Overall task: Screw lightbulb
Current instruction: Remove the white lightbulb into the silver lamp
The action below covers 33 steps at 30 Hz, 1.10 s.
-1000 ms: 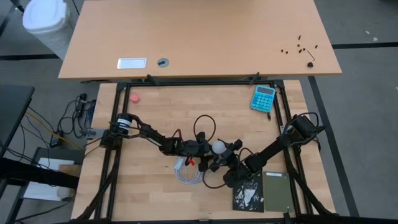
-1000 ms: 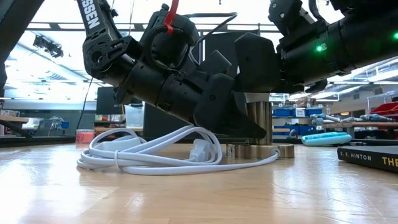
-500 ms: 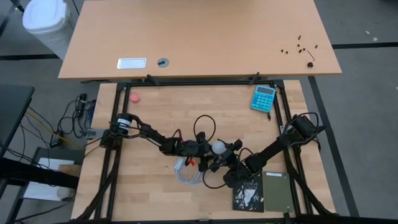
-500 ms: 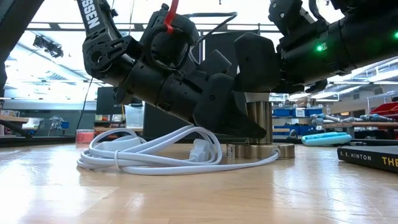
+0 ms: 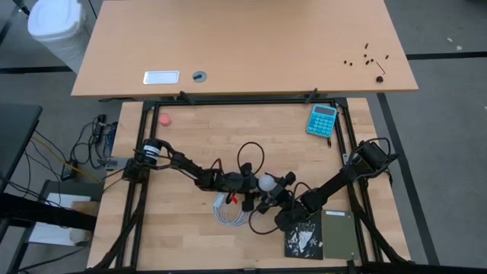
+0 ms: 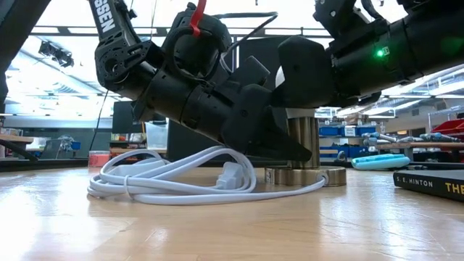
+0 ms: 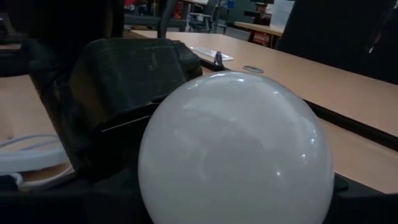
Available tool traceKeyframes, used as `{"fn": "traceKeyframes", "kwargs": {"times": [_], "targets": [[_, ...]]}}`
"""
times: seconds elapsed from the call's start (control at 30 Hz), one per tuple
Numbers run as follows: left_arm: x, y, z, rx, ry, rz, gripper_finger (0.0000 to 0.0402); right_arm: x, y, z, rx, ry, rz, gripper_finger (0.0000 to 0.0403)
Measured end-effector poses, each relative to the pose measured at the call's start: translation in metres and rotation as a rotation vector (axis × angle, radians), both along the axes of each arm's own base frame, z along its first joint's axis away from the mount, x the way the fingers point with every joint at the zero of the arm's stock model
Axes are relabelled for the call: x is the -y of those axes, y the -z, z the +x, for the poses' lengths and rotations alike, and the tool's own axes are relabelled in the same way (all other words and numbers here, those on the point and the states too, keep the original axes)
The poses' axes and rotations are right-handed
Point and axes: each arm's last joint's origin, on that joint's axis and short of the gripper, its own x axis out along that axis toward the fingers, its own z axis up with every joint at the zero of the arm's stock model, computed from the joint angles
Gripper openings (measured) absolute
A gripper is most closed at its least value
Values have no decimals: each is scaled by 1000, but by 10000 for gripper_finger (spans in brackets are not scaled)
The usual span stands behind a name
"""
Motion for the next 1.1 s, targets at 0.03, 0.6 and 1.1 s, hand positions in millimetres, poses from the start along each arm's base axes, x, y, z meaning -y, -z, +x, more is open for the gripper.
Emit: {"fn": "traceKeyframes", "kwargs": {"times": [0.03,0.6,1.1], "targets": [[0,0,0,0,3,-1,185,0,0,0,-7,-5,-2,244],[1,-1,0,-2,49,11,185,-2,-2,0,-84,-107,33,201],[2,1,0,-13,96,18,185,2,10,-14,-42,-175,92,179]]}}
